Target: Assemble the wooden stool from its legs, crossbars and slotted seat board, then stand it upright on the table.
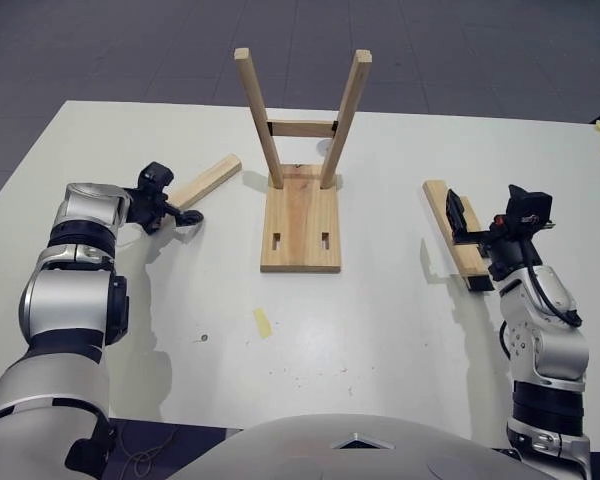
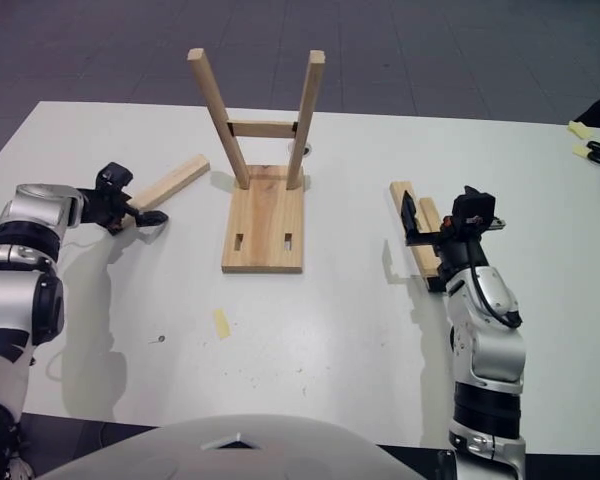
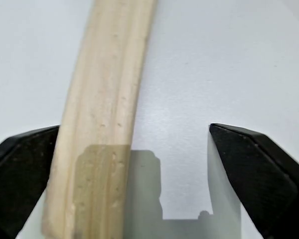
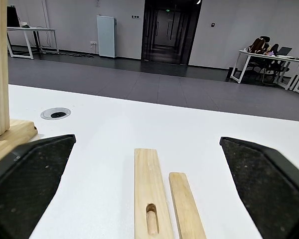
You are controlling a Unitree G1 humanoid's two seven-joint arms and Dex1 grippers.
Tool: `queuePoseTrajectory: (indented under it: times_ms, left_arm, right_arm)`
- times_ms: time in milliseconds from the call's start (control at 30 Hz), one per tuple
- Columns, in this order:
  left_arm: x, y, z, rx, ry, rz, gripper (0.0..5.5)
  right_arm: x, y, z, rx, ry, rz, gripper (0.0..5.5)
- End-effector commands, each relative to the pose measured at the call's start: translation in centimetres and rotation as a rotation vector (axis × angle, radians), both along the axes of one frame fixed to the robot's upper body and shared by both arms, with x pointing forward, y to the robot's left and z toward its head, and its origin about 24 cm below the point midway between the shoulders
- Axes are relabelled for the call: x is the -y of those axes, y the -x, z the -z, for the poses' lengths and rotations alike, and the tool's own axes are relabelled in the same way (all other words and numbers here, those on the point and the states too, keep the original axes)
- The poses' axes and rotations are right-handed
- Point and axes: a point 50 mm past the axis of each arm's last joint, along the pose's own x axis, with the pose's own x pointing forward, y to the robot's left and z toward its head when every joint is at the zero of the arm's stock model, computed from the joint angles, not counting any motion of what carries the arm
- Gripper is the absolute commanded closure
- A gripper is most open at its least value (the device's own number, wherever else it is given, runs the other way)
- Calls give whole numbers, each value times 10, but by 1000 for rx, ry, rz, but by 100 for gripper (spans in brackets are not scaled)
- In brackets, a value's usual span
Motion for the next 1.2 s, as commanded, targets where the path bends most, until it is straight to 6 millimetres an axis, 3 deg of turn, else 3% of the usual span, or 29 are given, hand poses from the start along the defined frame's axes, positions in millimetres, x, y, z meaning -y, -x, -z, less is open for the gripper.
queuePoseTrajectory:
  times_ms: [33, 167, 300, 467, 567, 767, 933, 1200]
  left_arm:
    - [12, 22, 27, -133, 57, 69, 14]
    - [15, 29, 26, -91, 60, 46, 14]
    - [14, 22, 18, 69, 14, -126, 14]
    - [45, 45, 27, 77, 38, -129, 14]
    - [53, 59, 30, 39, 52, -121, 14]
    - [42, 66, 36, 10, 13, -220, 107]
    - [47, 67, 42, 21, 3, -223, 182]
    - [28, 54, 34, 181, -92, -361, 306]
  right_arm:
    - [1, 5, 1, -1, -3, 29, 10]
    - [0, 6, 0, 1, -6, 28, 10]
    - [3, 6, -2, 5, 7, 36, 10]
    - [2, 7, -2, 8, 20, 32, 10]
    - [1, 6, -3, 10, 27, 28, 10]
    - [0, 7, -1, 13, 33, 28, 10]
    - [-2, 6, 0, 12, 33, 22, 10]
    - [-4, 7, 2, 7, 29, 23, 10]
